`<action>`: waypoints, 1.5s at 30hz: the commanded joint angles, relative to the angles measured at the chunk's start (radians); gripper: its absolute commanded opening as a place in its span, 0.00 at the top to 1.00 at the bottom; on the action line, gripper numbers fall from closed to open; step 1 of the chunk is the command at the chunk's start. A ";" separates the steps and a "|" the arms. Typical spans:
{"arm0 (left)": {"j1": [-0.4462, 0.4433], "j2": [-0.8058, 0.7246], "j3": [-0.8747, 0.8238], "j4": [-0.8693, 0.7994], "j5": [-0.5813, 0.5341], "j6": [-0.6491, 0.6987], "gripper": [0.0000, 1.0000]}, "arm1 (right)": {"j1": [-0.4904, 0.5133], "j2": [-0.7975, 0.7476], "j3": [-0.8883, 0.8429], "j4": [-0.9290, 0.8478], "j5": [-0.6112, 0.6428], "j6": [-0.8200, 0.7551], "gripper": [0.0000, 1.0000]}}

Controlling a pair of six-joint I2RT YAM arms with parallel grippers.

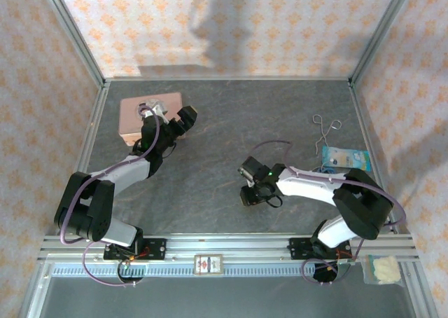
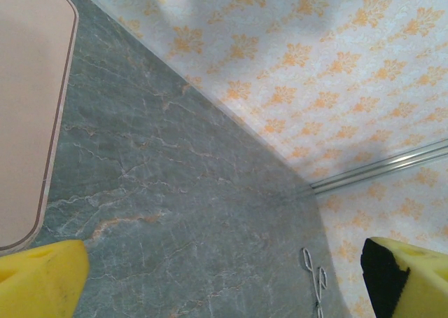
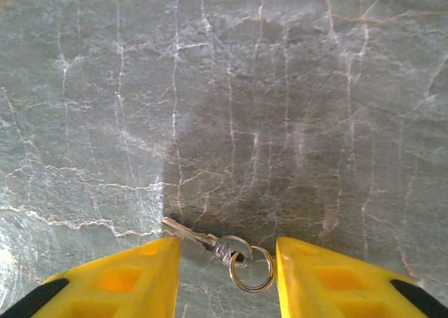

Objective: Unlock a padlock with a key

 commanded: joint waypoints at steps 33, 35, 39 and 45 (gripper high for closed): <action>-0.073 -0.073 -0.155 0.225 0.018 -0.119 0.03 | -0.122 -0.055 0.060 0.478 -0.014 0.265 1.00; -0.104 -0.054 -0.181 0.291 0.023 -0.165 0.05 | -0.137 -0.060 0.058 0.535 -0.003 0.272 1.00; -0.183 -0.008 -0.230 0.460 -0.008 -0.256 0.11 | -0.164 -0.073 0.043 0.666 -0.011 0.306 1.00; -0.268 0.110 -0.230 0.672 -0.046 -0.338 0.24 | -0.167 -0.082 0.043 0.770 -0.001 0.338 1.00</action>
